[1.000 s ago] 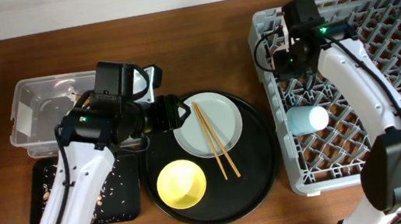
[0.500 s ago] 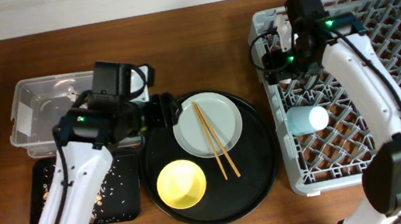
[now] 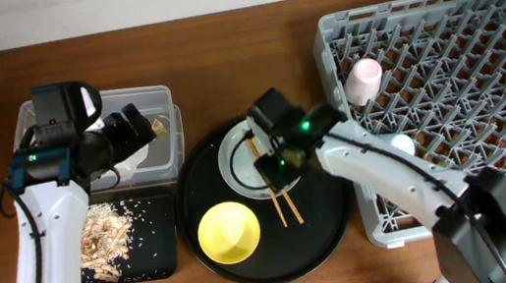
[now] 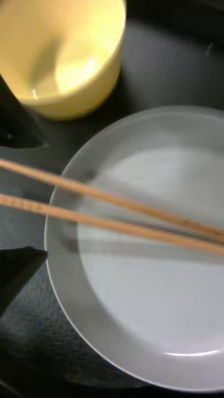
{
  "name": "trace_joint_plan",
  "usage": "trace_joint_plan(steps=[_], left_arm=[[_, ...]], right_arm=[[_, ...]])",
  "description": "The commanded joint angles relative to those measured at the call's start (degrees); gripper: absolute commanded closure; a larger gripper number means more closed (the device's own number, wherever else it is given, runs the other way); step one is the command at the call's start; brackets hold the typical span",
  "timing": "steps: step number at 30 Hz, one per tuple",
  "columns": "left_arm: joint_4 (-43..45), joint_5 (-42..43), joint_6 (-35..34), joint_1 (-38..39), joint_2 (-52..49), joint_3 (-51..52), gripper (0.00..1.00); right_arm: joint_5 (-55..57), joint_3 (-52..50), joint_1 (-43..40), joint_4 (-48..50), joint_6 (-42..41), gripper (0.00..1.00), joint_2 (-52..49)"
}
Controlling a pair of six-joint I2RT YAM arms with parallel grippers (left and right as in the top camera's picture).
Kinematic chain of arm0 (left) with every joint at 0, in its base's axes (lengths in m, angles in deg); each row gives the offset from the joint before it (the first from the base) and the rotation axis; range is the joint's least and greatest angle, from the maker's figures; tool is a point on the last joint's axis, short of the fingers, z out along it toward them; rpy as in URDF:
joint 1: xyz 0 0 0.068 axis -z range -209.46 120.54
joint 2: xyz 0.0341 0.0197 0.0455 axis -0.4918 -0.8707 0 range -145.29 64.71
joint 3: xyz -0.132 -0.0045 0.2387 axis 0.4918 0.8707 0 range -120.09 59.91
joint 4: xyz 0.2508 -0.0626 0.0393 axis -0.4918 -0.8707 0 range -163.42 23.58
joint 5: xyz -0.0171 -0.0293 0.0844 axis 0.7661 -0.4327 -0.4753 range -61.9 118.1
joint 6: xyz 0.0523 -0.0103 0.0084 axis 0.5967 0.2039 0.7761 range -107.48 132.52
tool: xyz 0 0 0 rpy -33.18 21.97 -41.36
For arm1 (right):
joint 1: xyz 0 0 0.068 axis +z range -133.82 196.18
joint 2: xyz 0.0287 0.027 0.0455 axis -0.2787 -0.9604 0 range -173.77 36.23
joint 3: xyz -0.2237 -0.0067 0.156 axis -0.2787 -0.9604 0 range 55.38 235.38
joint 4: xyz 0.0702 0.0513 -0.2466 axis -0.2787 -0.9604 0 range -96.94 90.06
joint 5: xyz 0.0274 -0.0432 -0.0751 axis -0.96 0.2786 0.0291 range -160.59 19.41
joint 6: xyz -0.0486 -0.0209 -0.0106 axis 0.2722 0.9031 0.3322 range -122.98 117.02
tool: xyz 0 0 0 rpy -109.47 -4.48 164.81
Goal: Sort waste into correct bins and load items into the dishwasher rack
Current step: 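Move the right gripper to the chopsticks on the white plate and grasp one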
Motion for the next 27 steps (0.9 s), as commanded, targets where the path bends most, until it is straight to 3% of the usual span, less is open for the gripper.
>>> trace_joint_plan(steps=[1,20,22,27], left_arm=[[0.11,-0.46,-0.68,-0.15,-0.17,0.39,0.01],[-0.09,-0.46,-0.68,-0.26,-0.17,0.39,0.01],[-0.13,-0.44,-0.68,-0.17,-0.17,0.39,0.01],[-0.15,-0.46,-0.68,0.07,-0.17,0.39,0.01]], right_arm=[[5.57,-5.38,0.28,5.03,-0.92,0.48,-0.26],[7.58,-14.80,0.28,18.03,-0.87,0.53,-0.26],[7.58,-14.80,0.28,18.23,-0.87,0.67,-0.26],[7.58,-14.80,0.28,18.40,-0.87,0.73,-0.26]])
